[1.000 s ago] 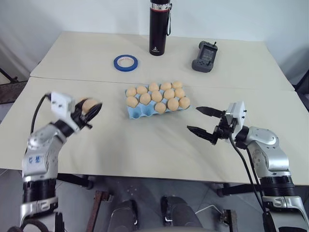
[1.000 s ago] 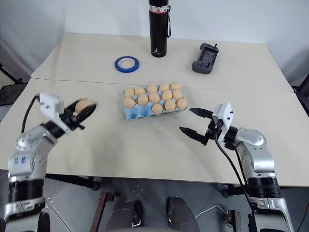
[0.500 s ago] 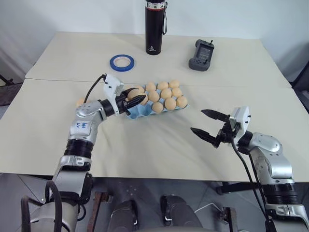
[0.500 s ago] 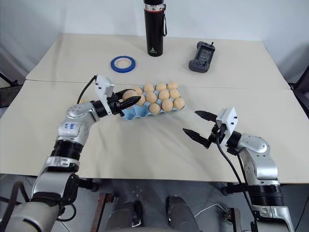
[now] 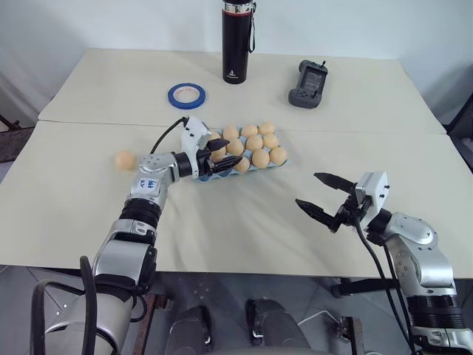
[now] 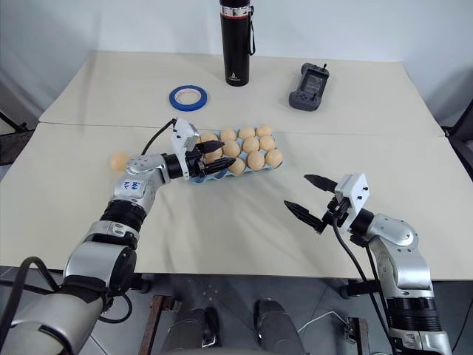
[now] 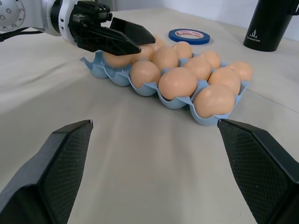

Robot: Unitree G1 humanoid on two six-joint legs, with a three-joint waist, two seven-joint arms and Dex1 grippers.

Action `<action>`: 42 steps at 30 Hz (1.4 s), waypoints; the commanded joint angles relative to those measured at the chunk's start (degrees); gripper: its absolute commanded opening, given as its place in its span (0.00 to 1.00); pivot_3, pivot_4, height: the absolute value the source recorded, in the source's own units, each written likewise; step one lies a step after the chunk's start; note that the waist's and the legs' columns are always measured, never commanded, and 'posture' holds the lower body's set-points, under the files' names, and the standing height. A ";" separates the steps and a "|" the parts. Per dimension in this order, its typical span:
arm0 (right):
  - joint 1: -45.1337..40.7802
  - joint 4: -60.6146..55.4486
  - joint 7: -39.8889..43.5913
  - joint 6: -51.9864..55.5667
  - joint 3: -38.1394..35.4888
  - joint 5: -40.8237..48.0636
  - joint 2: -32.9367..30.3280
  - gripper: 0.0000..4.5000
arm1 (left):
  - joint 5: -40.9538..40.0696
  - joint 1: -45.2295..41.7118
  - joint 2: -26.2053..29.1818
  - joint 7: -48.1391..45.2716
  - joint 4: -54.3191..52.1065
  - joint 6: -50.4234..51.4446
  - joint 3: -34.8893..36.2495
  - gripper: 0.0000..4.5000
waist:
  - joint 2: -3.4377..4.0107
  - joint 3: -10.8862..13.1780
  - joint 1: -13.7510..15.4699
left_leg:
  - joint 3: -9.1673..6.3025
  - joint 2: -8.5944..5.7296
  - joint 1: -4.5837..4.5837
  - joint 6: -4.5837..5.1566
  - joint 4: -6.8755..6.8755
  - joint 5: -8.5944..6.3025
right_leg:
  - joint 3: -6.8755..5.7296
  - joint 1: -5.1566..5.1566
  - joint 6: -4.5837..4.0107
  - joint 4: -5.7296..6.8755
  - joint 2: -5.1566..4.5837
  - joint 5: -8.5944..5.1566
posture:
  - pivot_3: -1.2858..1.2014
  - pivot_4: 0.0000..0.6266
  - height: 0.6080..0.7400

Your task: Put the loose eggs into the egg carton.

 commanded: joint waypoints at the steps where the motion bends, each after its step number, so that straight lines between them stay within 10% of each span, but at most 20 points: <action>1: -0.73 -1.65 -0.15 -0.59 -1.63 0.70 -0.84 1.00 | -0.03 -0.77 1.26 0.28 -2.99 0.37 1.19 0.99 | 0.00 0.00 -0.04 | 0.00 0.01 0.00 0.00 -0.01 0.00 | 0.00 0.00 0.00 0.00 0.00 0.00 | 0.52 0.24 1.00; 11: -3.51 0.01 1.32 -0.70 -0.79 1.20 -0.36 1.00 | -4.67 6.87 6.42 2.97 -24.03 7.35 6.63 0.99 | 0.03 0.02 -0.15 | 0.01 0.04 0.01 -0.04 -0.02 0.02 | 0.01 -0.02 0.00 0.05 0.02 0.00 | 0.52 0.24 1.00; 22: -3.57 -0.63 9.68 3.55 0.11 6.20 -1.96 1.00 | -13.05 34.17 17.40 11.45 -52.10 20.81 24.66 0.99 | 0.05 0.04 0.00 | -0.08 0.04 0.10 0.03 0.02 0.06 | -0.06 0.10 -0.01 0.12 -0.06 0.00 | 0.52 0.24 1.00; 31: -6.38 2.39 12.11 4.24 1.74 4.97 -2.19 1.00 | -19.29 59.27 14.09 20.03 -65.99 26.01 42.28 0.99 | 0.03 0.03 -0.12 | -0.23 0.03 0.14 0.14 -0.11 -0.19 | -0.16 0.16 -0.11 0.02 -0.15 -0.04 | 0.52 0.24 1.00; 42: -10.44 6.40 13.24 3.26 3.75 3.25 -0.63 1.00 | -18.20 57.25 14.20 24.54 -61.93 22.24 40.95 0.99 | -0.02 0.01 -0.15 | -0.35 0.01 0.13 0.07 -0.20 -0.25 | -0.28 0.21 -0.34 -0.14 -0.21 0.08 | 0.52 0.24 1.00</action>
